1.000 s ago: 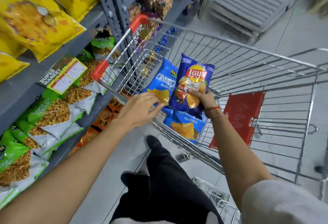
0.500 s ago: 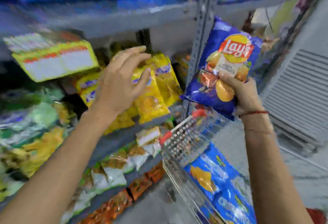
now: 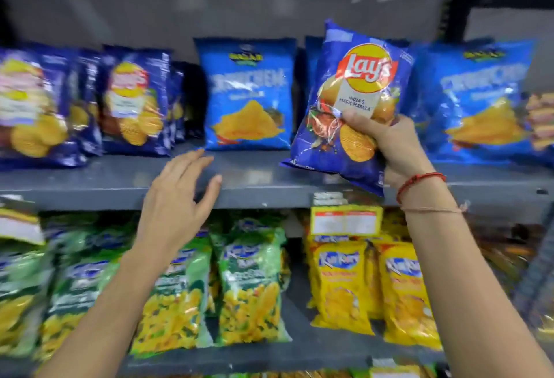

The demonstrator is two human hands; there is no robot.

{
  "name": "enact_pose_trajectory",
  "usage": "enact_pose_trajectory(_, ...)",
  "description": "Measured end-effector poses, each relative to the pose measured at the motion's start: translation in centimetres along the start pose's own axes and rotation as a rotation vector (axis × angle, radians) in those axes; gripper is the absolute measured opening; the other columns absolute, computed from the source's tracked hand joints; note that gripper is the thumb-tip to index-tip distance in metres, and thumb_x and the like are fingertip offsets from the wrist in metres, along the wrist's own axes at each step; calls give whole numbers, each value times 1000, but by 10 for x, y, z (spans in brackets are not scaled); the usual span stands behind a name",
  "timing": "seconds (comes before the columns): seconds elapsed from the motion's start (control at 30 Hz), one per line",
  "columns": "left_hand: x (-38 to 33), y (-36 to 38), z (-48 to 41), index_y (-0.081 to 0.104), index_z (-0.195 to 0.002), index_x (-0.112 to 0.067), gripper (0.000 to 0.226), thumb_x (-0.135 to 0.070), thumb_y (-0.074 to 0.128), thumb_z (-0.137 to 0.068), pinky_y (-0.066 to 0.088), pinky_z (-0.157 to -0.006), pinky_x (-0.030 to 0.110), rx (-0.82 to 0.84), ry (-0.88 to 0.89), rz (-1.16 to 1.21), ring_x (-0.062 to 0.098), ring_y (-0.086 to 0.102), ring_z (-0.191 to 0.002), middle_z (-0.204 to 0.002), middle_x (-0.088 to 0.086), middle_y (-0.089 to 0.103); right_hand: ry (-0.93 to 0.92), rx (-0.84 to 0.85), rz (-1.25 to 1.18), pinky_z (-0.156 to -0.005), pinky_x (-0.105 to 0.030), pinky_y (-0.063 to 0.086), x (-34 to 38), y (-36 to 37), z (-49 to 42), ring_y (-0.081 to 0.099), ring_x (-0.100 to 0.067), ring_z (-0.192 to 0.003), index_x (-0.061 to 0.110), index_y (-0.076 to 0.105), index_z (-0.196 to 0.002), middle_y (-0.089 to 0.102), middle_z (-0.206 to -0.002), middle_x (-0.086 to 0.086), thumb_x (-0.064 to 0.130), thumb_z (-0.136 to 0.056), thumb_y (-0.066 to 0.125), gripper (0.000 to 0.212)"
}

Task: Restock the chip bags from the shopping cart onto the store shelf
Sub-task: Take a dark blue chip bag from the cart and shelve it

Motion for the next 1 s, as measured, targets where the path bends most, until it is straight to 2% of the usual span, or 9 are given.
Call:
enact_pose_trajectory(0.1, 27, -19, 9, 62, -115, -3, 54, -43, 39, -88, 45, -99, 44, 29, -67, -80, 31, 58, -116, -122, 17, 64, 12, 116, -4, -66, -26, 60, -13, 58, -22, 74, -10, -71, 10, 72, -88, 78, -74, 5, 4, -68, 80, 22)
enact_pose_trajectory(0.17, 38, -27, 12, 64, -112, -2, 56, -45, 37, -88, 47, -97, 47, 67, -89, -116, 30, 59, -116, -119, 17, 66, 5, 182, 11, -68, -23, 60, -22, 94, -34, 73, -8, -70, 10, 72, -89, 78, -74, 5, 2, -70, 79, 22)
enact_pose_trajectory(0.27, 47, -36, 15, 67, -106, 0, 55, -43, 39, -87, 49, -94, 45, 89, -89, -170, 31, 64, -108, -109, 18, 71, 21, 253, 17, -81, -31, 59, -35, 142, -45, 70, -17, -79, -1, 69, -105, 74, -97, -13, -1, -70, 78, 36)
enact_pose_trajectory(0.37, 51, -41, 17, 68, -106, -1, 55, -44, 38, -87, 49, -92, 42, 114, -92, -208, 30, 67, -103, -106, 16, 72, 68, 315, 30, -84, -35, 59, -48, 181, -52, 70, -18, -79, -3, 67, -109, 71, -107, -18, 0, -69, 79, 42)
enact_pose_trajectory(0.43, 54, -43, 17, 68, -106, -3, 56, -46, 38, -87, 48, -92, 41, 121, -101, -221, 28, 66, -103, -107, 14, 72, 95, 342, 55, -89, -40, 57, -56, 204, -55, 70, -25, -88, -5, 65, -112, 70, -113, -21, 2, -68, 81, 47)
enact_pose_trajectory(0.53, 61, -48, 19, 67, -108, -5, 60, -51, 36, -86, 46, -94, 41, 130, -131, -234, 27, 65, -106, -111, 12, 71, 121, 349, 111, -95, -45, 54, -70, 234, -59, 69, -29, -102, -2, 65, -113, 71, -114, -19, 9, -64, 85, 54)
enact_pose_trajectory(0.67, 75, -54, 23, 66, -111, -6, 62, -54, 37, -85, 44, -96, 39, 128, -162, -255, 26, 64, -108, -113, 11, 70, 125, 378, 165, -96, -44, 54, -90, 268, -60, 69, -27, -103, 4, 70, -106, 72, -113, -15, 13, -62, 87, 48)
enact_pose_trajectory(0.83, 81, -53, 29, 63, -115, -7, 63, -55, 33, -88, 39, -102, 40, 113, -148, -244, 24, 61, -111, -117, 8, 68, 221, 406, 211, -100, -44, 51, -120, 292, -54, 65, -28, -110, 4, 65, -116, 69, -118, -13, 22, -54, 91, 70)
enact_pose_trajectory(1.0, 83, -49, 32, 61, -117, -9, 54, -48, 37, -89, 34, -105, 39, 78, -129, -222, 23, 58, -115, -119, 6, 66, 256, 385, 203, -101, -43, 50, -137, 295, -54, 64, -28, -112, 7, 65, -117, 69, -120, -12, 29, -53, 91, 73)
Point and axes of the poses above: each hand's wrist, its own z-axis away from the middle knuckle, its own y-axis out of the palm, x = y × z, the point moved 3 cm from there along -z, towards the middle knuckle
